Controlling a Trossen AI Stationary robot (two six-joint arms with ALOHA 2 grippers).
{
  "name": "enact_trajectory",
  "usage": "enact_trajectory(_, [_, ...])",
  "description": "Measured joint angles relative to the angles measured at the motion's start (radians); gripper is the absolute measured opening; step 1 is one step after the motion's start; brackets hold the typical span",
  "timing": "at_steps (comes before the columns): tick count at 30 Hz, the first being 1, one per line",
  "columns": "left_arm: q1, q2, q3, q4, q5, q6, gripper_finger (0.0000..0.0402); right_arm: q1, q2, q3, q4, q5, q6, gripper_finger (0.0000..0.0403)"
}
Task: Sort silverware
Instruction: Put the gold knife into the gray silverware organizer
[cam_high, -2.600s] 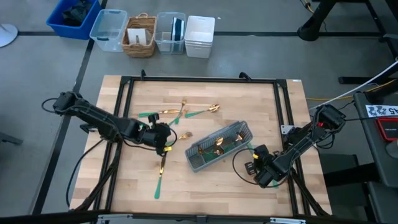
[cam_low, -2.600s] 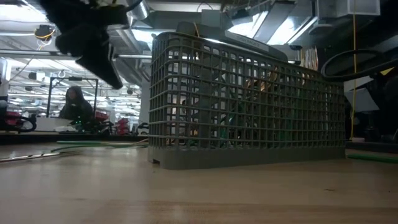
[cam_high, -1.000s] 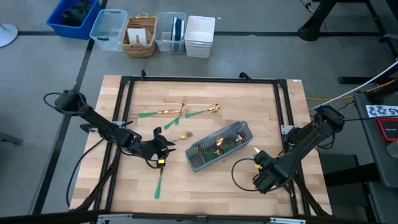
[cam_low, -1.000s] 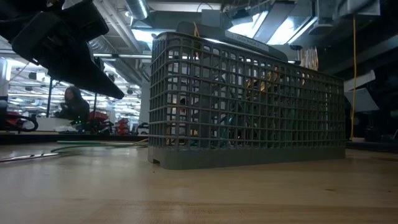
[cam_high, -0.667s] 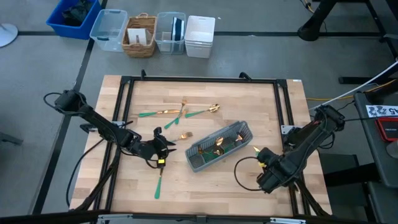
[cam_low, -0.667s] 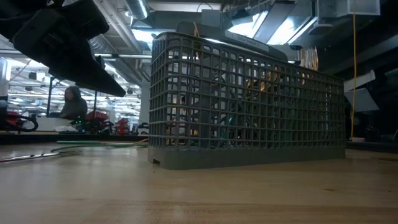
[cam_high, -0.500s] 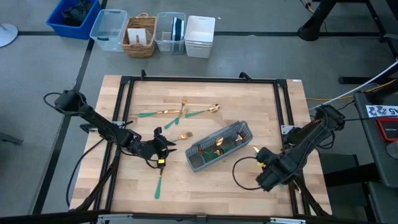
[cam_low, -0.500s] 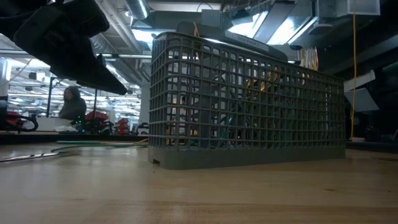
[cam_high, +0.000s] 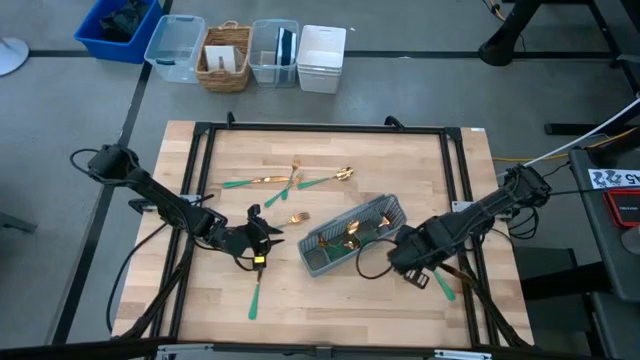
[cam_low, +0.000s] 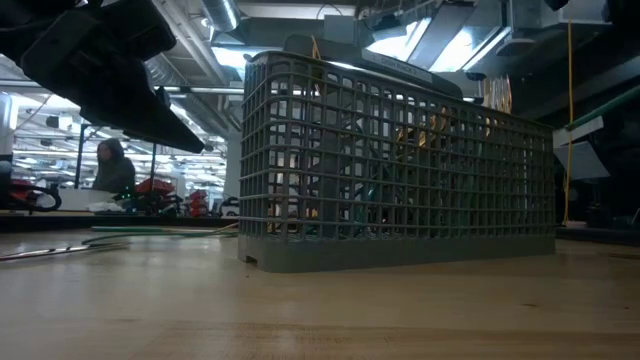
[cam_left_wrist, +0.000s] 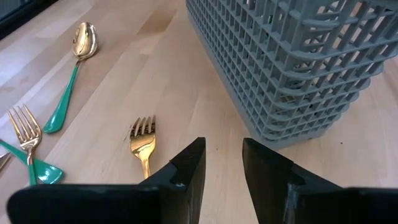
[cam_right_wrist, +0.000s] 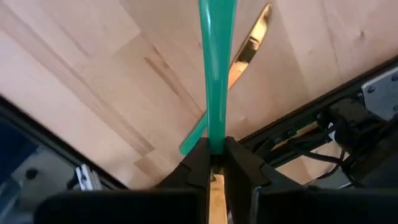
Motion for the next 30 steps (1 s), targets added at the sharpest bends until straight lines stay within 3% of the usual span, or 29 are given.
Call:
enact_trajectory(18, [0.000,0.000,0.000,-0.004,0.000,0.014,0.0100,-0.023,-0.055,0.000,0.000,-0.044,-0.101,0.0032])
enact_trajectory(30, [0.000,0.000,0.000,-0.006,0.000,0.014,0.0100,-0.095,-0.158,0.000,-0.001,0.040,-0.112,0.0032])
